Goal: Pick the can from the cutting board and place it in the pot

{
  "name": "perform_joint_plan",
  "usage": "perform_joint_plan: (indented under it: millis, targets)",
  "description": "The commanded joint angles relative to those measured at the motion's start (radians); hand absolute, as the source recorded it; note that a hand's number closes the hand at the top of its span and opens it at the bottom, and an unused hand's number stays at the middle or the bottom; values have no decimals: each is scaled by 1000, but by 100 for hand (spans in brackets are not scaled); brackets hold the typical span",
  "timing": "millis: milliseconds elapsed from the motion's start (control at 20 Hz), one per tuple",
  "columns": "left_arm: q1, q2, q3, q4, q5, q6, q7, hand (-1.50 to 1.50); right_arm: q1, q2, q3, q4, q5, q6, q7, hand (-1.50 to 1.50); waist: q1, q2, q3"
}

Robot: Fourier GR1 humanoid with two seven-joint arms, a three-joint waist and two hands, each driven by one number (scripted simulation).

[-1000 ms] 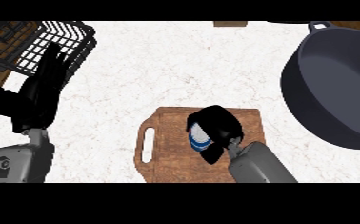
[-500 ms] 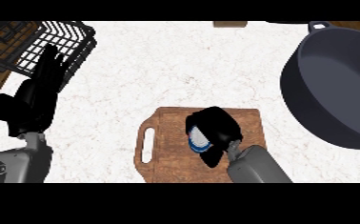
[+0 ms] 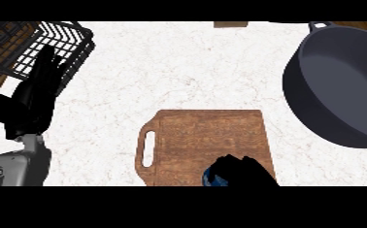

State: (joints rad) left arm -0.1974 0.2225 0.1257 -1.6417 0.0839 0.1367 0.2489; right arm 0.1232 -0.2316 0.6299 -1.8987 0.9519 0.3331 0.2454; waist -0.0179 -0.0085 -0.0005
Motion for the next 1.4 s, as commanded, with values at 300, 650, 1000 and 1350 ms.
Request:
perform_joint_plan:
  millis: [300,650,1000,1350]
  targets:
    - [3,-11,-4,-5,-6,3,-10,0,199,9,-168,-472,-63,-187,64,150,-12,2,1]
    - [55,-49,-27,17,-29,7,-71,0,183,38,-388,-581,-133,-297,52,150,1,7,1]
    - [-4,-5,14,27,8,-25,-29,0,48,5,-721,-504,-341,-203,66,150,7,9,1]
    - [-30,-28,-1,53,-12,-13,-49,0,-118,-67,-1006,-184,-569,-174,-48,150,12,11,1]
